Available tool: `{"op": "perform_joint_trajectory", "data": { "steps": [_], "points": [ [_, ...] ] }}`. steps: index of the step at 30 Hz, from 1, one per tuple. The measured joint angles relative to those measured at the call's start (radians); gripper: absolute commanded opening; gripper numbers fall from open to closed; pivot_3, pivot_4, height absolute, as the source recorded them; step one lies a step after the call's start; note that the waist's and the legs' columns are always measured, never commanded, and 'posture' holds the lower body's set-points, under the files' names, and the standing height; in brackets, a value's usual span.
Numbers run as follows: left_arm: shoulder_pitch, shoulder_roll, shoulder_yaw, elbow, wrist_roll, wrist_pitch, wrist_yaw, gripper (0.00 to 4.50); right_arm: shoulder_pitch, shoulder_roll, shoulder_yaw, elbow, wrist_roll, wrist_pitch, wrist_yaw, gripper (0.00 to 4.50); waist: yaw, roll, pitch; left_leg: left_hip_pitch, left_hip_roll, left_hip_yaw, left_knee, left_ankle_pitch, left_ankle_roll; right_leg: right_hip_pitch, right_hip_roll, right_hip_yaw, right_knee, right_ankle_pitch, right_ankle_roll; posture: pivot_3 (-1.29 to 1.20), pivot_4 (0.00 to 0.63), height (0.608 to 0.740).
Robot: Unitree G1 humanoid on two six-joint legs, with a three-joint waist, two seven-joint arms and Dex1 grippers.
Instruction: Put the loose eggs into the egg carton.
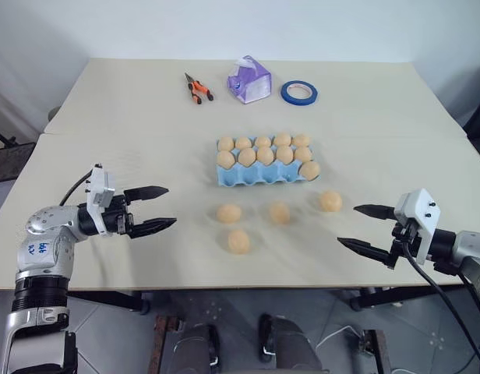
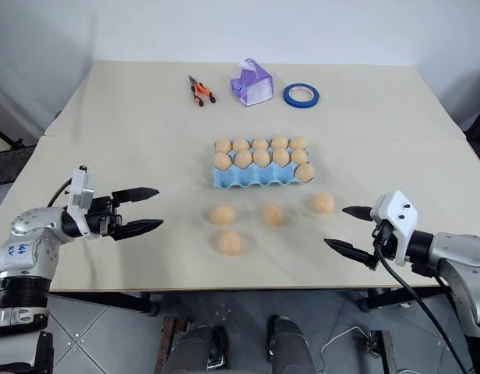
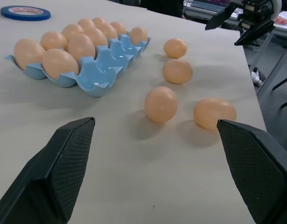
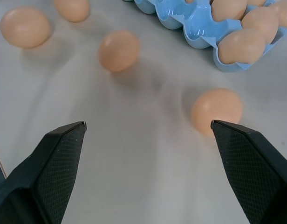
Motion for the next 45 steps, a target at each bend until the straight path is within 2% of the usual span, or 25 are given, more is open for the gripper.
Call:
{"op": "perform_joint_trajectory", "data": {
  "steps": [11,16,21,27,32,36,39,45],
  "points": [
    [-0.056,0.004,-0.038,0.004,0.028,0.117,0.059,4.47,0.005,0.021,0.0,-0.001,0.001,-0.003,-0.04,4.5,0.0,0.0,0.0,0.0,0.0,0.0,0.0,0.0,0.0,0.0,0.0,-0.001,0.0,0.0,0.0,0.0,0.15,0.74],
    [-0.06,0.002,-0.037,0.0,0.018,0.091,0.055,4.47,-0.008,0.047,0.001,-0.002,-0.001,0.0,-0.088,4.5,-0.002,0.0,0.0,0.0,0.0,0.0,0.0,0.0,0.0,0.0,0.0,0.0,0.0,0.0,0.0,0.0,0.15,0.74],
    [-0.036,0.043,-0.056,0.0,0.023,0.086,0.007,4.47,-0.007,0.088,-0.009,-0.055,0.008,0.095,-0.221,4.5,-0.002,0.0,0.0,0.0,0.001,0.0,-0.001,0.0,-0.002,0.0,0.0,0.001,0.0,-0.001,-0.001,0.0,0.15,0.74],
    [-0.02,0.074,-0.062,0.001,0.022,0.072,-0.054,4.47,0.087,0.149,-0.081,-0.205,0.028,0.221,-0.386,4.5,0.012,0.0,0.0,0.0,0.001,-0.001,-0.002,0.0,-0.002,-0.001,0.0,0.001,-0.001,-0.001,-0.002,0.0,0.15,0.74],
    [-0.017,0.044,-0.058,-0.007,-0.003,0.019,-0.083,4.47,-0.008,0.24,-0.07,-0.256,0.055,0.368,-0.567,4.5,0.009,0.0,0.0,0.0,0.002,-0.001,-0.002,0.0,-0.002,-0.001,0.0,0.001,-0.002,0.0,-0.004,0.0,0.15,0.74],
    [-0.016,0.015,-0.058,-0.019,-0.011,-0.01,-0.094,4.47,-0.126,0.3,-0.01,-0.226,0.036,0.414,-0.663,4.5,0.005,0.0,0.0,0.0,0.002,-0.001,-0.004,0.001,-0.002,-0.001,0.001,0.001,-0.002,0.0,-0.004,0.0,0.15,0.74],
    [-0.021,-0.026,-0.053,-0.04,-0.039,-0.046,-0.1,4.47,-0.189,0.355,0.072,-0.135,-0.024,0.393,-0.712,4.5,-0.001,0.0,0.0,-0.002,0.002,-0.001,-0.004,0.002,-0.002,-0.002,0.001,0.0,-0.002,0.0,-0.004,0.0,0.15,0.74],
    [-0.023,-0.028,-0.045,-0.039,-0.041,-0.063,-0.097,4.47,-0.236,0.395,0.149,0.04,-0.112,0.312,-0.73,4.5,-0.005,0.0,0.0,-0.002,0.001,0.002,-0.003,0.004,0.003,-0.003,0.002,-0.002,-0.001,0.0,-0.003,0.0,0.15,0.74]
  ]
}}
